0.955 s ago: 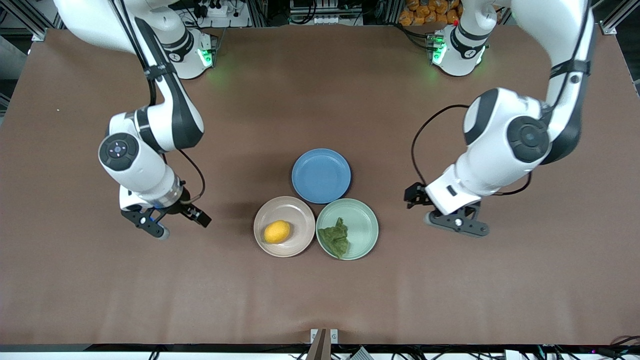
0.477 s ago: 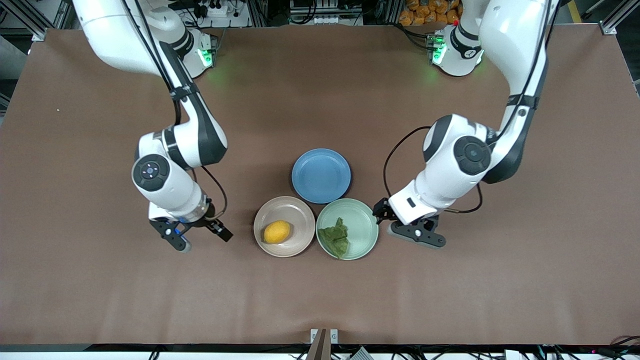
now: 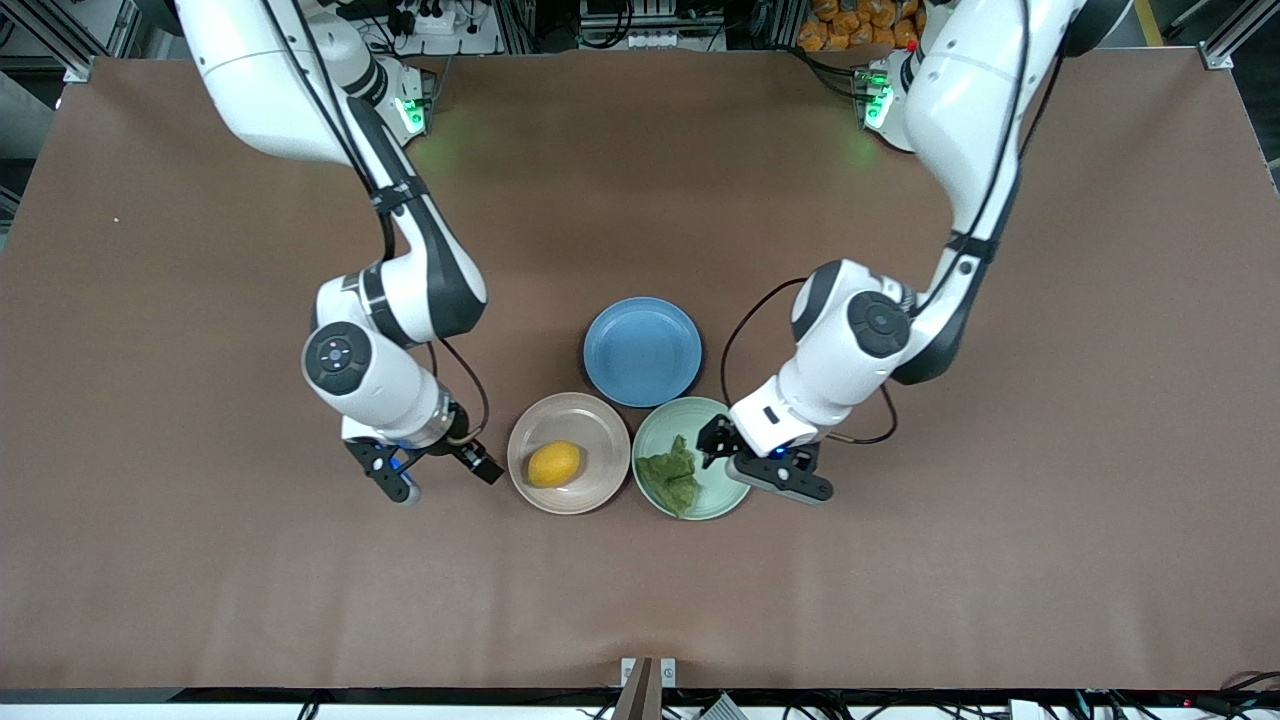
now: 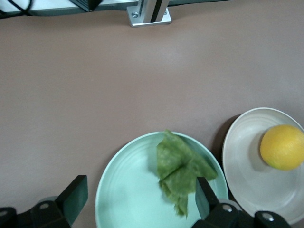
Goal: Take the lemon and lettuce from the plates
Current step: 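Lower the right gripper onto the lemon while the left gripper lowers onto the lettuce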
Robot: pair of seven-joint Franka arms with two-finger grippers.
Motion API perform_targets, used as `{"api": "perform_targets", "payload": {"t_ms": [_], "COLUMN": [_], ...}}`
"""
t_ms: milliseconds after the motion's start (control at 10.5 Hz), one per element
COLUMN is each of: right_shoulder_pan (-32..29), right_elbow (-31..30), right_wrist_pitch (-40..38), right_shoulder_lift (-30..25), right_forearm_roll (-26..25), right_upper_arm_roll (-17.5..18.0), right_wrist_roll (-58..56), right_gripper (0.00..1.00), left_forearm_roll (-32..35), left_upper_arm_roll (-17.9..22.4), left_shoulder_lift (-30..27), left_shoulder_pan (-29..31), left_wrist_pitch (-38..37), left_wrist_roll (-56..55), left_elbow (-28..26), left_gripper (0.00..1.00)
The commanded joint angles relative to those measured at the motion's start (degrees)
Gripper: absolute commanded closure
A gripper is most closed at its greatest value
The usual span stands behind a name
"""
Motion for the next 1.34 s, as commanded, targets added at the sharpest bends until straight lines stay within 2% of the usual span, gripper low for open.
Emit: {"api": "perform_targets", "payload": {"t_ms": [0, 286, 668, 955, 1050, 1145, 1241], "right_shoulder_pan": [1.8, 3.3, 5.5, 6.2, 7.0, 7.4, 7.5], "right_elbow": [5.8, 12.4, 12.9, 12.9, 12.7, 12.5, 12.3], "right_wrist_pitch": [1.8, 1.9, 6.1, 7.7, 8.6, 10.2, 11.0], "right_shoulder_lift": [5.3, 10.4, 15.0, 16.7, 17.3, 17.6, 17.7], "right_forearm_roll": [5.0, 5.8, 5.4, 5.5, 5.2, 5.1, 5.2], "right_upper_arm_roll": [0.0, -0.1, -0.2, -0.2, -0.2, -0.2, -0.2], "right_wrist_roll": [5.9, 10.5, 10.5, 10.6, 10.6, 10.6, 10.6], "right_gripper": [0.0, 0.0, 0.0, 0.0, 0.28, 0.65, 0.87], "left_forearm_roll": [-1.8, -1.8, -1.9, -1.9, -1.9, -1.8, -1.8], "left_upper_arm_roll": [0.5, 0.6, 0.6, 0.6, 0.6, 0.6, 0.6], "left_shoulder_lift": [5.1, 10.6, 16.1, 17.2, 17.2, 17.2, 17.2], "left_shoulder_pan": [-1.5, -2.5, -5.1, -5.2, -5.5, -5.5, -5.5], "left_wrist_pitch": [9.3, 15.8, 23.9, 24.8, 24.8, 24.8, 24.8], "left_wrist_roll": [-0.4, -0.4, -0.5, -0.5, -0.5, -0.5, -0.5], "left_elbow": [1.6, 3.6, 5.4, 6.1, 6.0, 6.0, 5.9], "left_gripper": [0.0, 0.0, 0.0, 0.0, 0.0, 0.14, 0.33]}}
